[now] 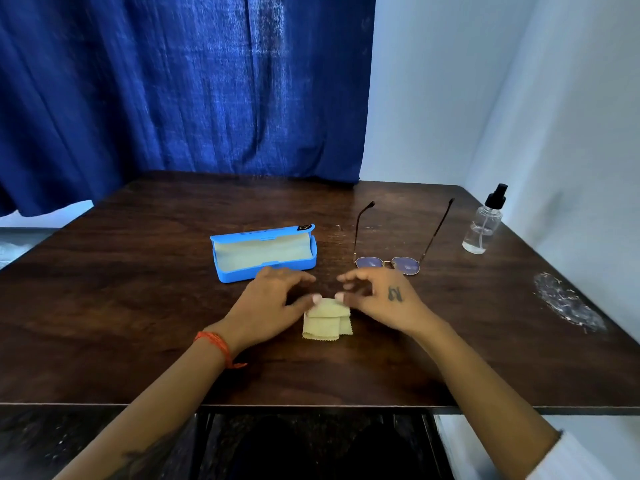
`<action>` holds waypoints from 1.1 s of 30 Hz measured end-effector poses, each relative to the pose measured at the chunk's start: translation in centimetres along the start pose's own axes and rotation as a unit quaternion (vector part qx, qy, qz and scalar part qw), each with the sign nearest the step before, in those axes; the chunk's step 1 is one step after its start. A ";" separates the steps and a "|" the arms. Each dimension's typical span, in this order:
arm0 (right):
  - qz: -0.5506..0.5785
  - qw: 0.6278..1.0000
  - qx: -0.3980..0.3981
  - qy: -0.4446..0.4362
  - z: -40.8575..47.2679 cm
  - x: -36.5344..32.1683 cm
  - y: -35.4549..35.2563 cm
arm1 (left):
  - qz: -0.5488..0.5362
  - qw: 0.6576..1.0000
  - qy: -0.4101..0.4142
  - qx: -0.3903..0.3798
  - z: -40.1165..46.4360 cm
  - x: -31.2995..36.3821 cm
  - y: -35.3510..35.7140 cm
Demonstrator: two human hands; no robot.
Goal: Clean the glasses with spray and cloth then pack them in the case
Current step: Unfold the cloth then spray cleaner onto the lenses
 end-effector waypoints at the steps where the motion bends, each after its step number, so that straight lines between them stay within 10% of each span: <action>1: -0.013 0.999 -0.040 0.018 0.2 0.2 0.8 | 0.027 0.999 -0.005 -0.042 0.0 -0.3 0.8; 5: -0.013 0.994 -0.106 0.037 0.4 0.0 2.1 | -0.034 0.998 0.008 -0.044 0.1 0.2 1.2; 19: -0.075 0.960 0.134 -0.236 -3.3 -1.7 -0.3 | -0.060 0.988 0.132 0.062 -0.8 3.1 -0.1; 33: 0.125 0.970 0.186 -0.098 -5.9 4.6 -6.8 | -0.150 0.985 0.015 0.089 3.9 3.2 0.3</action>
Point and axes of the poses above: each hand's wrist, its own z-axis towards the middle knuckle, its own y-axis out of the palm, x = y × z, the point moved 10 cm from there along z, towards the middle knuckle, and after that the axes turned 11 degrees about y, right-handed, at the moved point
